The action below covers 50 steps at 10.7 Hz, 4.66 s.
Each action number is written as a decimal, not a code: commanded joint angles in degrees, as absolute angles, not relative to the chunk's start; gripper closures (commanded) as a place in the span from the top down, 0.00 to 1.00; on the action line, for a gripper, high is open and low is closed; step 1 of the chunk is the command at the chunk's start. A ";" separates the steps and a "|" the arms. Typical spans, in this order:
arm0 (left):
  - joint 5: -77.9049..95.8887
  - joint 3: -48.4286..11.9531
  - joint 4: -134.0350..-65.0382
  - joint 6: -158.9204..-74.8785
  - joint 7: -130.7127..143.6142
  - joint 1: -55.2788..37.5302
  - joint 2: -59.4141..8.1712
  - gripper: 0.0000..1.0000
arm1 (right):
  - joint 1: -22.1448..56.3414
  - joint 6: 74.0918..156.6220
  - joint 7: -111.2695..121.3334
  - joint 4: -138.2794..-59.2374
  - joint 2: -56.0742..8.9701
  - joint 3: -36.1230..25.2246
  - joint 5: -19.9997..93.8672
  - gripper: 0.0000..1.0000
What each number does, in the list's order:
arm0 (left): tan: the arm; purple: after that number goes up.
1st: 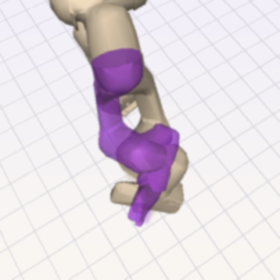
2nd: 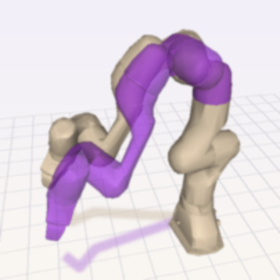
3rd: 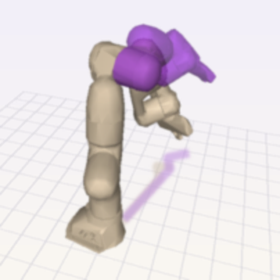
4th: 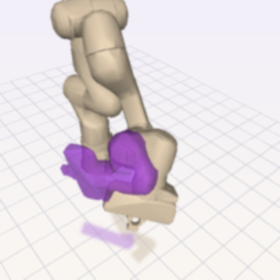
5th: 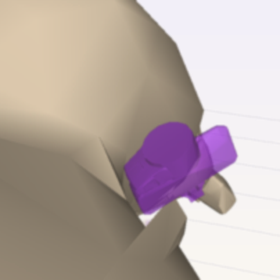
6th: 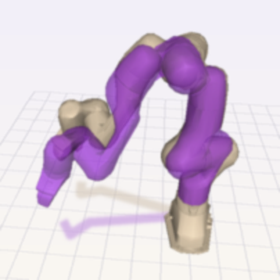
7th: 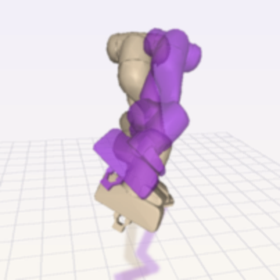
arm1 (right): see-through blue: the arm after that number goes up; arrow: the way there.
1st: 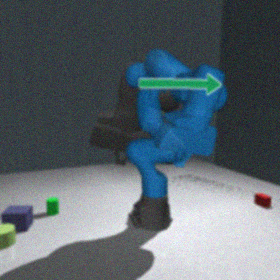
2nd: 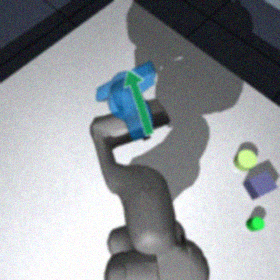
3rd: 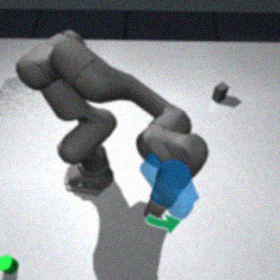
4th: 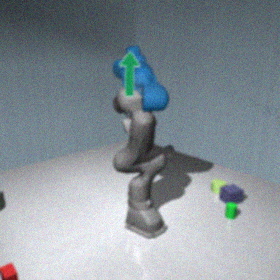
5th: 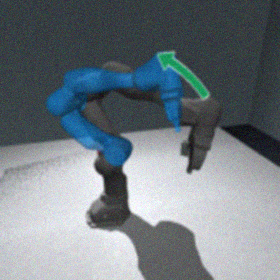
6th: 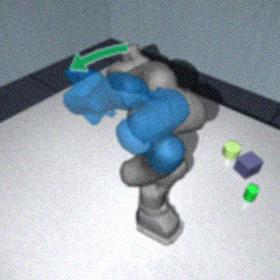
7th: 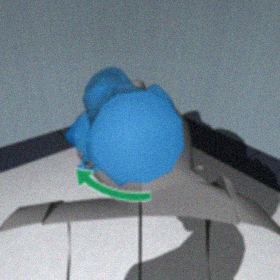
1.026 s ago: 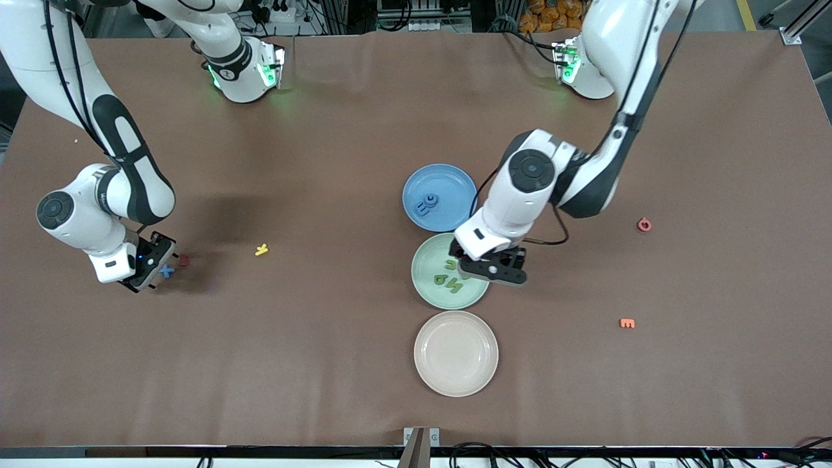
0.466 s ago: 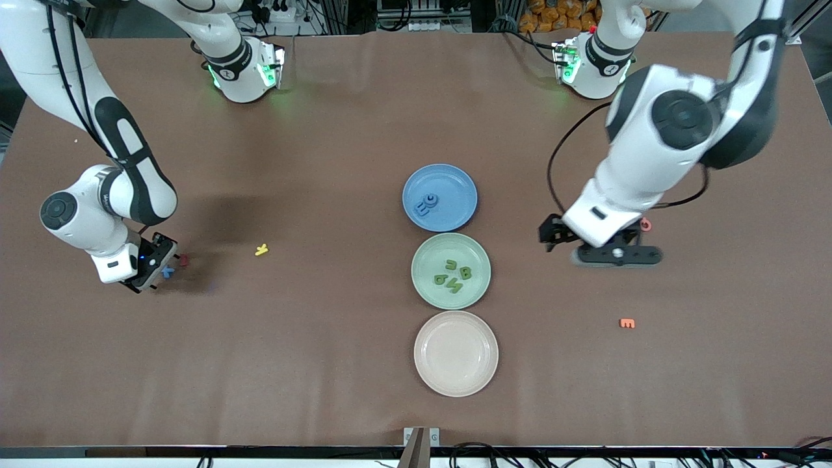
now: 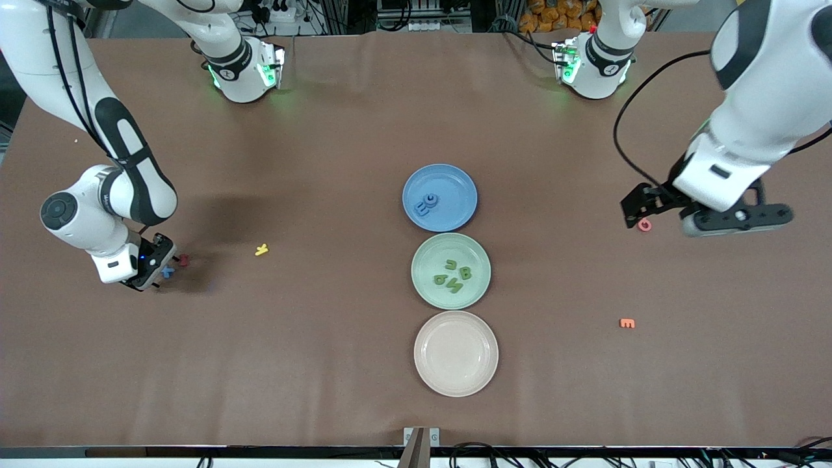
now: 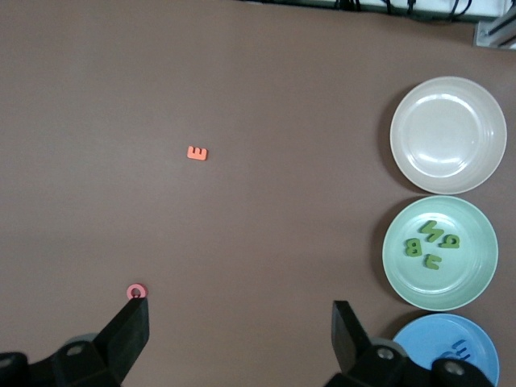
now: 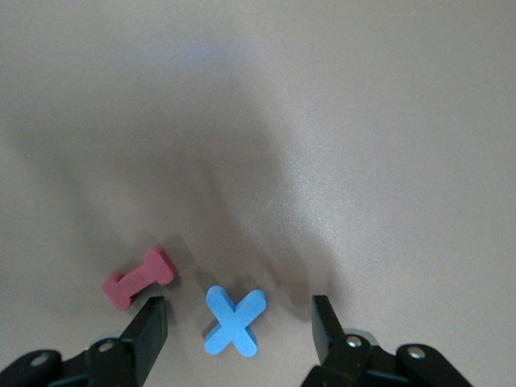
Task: Sort letters by color into matching plates
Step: 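Withdraw the left gripper from the plates while the right gripper lowers onto x, then grasp the blue x with the right gripper and lift it, then carry the blue x to the blue plate and release it with the right gripper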
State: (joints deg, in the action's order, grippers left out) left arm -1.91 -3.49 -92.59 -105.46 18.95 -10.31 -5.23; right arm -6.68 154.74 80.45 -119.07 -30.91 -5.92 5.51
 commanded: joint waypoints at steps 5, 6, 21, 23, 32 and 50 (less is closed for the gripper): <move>-2.11 -3.17 -86.25 -92.93 11.61 -3.96 -1.75 1.00 | -8.96 156.09 83.76 -119.09 -31.46 -4.83 4.75 0.58; -2.20 -3.34 -83.70 -91.07 11.60 -3.61 -3.41 1.00 | -8.96 156.09 83.76 -119.09 -31.55 -4.83 4.75 0.58; -1.23 -3.16 -83.14 -90.62 11.51 -1.49 -2.90 1.00 | -8.09 156.89 83.06 -117.69 -31.82 -4.75 5.01 0.08; -1.41 -3.34 -83.06 -90.70 11.51 -1.76 -2.90 1.00 | -7.56 154.79 82.10 -115.94 -30.85 -4.75 5.62 0.06; -1.23 -3.52 -83.23 -90.70 12.13 -2.46 -3.34 1.00 | 1.38 139.14 47.26 -108.90 -28.22 -4.39 5.71 0.05; -1.14 -3.60 -83.85 -90.88 11.95 -2.20 -3.43 1.00 | 50.35 135.53 -33.74 -94.77 -36.37 -2.11 12.39 0.05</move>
State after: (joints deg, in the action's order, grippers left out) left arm -1.89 -3.51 -84.43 -91.86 12.61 -2.35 -3.28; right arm 47.60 136.39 -31.31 -101.48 -30.66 -1.50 12.14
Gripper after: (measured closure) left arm 0.000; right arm 0.714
